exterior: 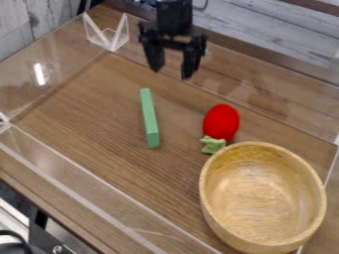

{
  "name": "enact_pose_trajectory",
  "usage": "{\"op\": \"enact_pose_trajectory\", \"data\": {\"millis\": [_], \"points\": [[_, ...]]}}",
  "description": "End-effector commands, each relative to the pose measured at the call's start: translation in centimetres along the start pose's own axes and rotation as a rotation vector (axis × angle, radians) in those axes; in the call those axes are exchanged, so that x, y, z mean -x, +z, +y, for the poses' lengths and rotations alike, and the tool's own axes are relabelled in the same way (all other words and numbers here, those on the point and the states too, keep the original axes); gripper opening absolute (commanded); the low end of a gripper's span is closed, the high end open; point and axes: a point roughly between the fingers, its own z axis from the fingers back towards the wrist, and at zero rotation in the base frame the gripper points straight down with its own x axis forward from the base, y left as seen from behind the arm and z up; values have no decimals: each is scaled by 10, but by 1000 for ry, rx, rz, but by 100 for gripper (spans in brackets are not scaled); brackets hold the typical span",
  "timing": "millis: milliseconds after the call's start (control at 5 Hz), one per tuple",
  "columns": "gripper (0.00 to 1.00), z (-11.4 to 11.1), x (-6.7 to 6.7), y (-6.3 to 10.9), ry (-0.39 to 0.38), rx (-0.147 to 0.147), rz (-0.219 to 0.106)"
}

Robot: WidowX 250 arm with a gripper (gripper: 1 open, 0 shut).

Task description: Move the red object to the right side of the table

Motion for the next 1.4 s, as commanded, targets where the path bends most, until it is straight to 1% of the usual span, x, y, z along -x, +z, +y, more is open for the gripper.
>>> {"op": "enact_pose_trajectory", "data": {"millis": [0, 200, 600, 800, 1000, 1200], "points": [[100, 26, -20, 37, -34, -21, -96], [100, 45, -32, 40, -44, -25, -118], [100, 60, -36, 29, -6, -42, -112], [100, 61, -39, 17, -45, -45, -103], [100, 65, -40, 12, -85, -46, -102], [100, 77, -40, 9, -68, -53, -104]]}}
